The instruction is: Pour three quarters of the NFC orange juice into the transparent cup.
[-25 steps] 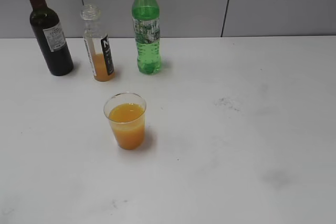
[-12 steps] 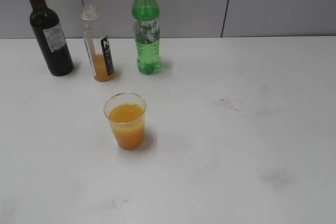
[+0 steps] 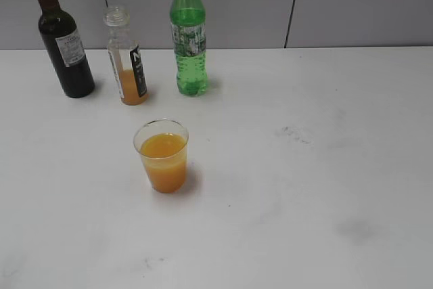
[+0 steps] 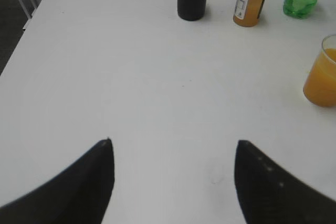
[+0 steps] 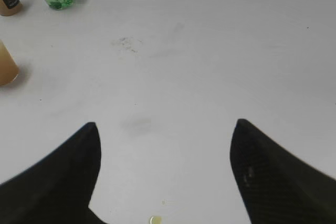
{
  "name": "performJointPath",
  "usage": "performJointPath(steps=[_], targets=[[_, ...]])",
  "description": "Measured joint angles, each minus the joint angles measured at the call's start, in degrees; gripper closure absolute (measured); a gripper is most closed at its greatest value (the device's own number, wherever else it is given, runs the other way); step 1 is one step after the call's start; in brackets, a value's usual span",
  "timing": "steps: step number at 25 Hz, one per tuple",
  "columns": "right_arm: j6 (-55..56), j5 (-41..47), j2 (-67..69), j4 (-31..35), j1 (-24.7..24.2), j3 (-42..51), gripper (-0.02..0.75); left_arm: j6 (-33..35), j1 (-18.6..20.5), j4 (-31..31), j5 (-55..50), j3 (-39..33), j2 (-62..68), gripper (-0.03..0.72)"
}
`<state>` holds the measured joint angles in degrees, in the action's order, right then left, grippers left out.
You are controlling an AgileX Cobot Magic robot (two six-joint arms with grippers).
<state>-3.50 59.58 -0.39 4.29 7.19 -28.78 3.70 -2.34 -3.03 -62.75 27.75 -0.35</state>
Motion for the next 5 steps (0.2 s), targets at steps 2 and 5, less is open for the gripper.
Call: performJointPath(steps=[2, 5], targets=[[0.00, 0.00, 0.00, 0.00, 0.00, 0.00, 0.149, 0.00, 0.00, 0.00, 0.00, 0.00, 0.00, 0.142], [0.00, 0.00, 0.00, 0.00, 0.00, 0.00, 0.149, 0.00, 0.00, 0.00, 0.00, 0.00, 0.00, 0.142]])
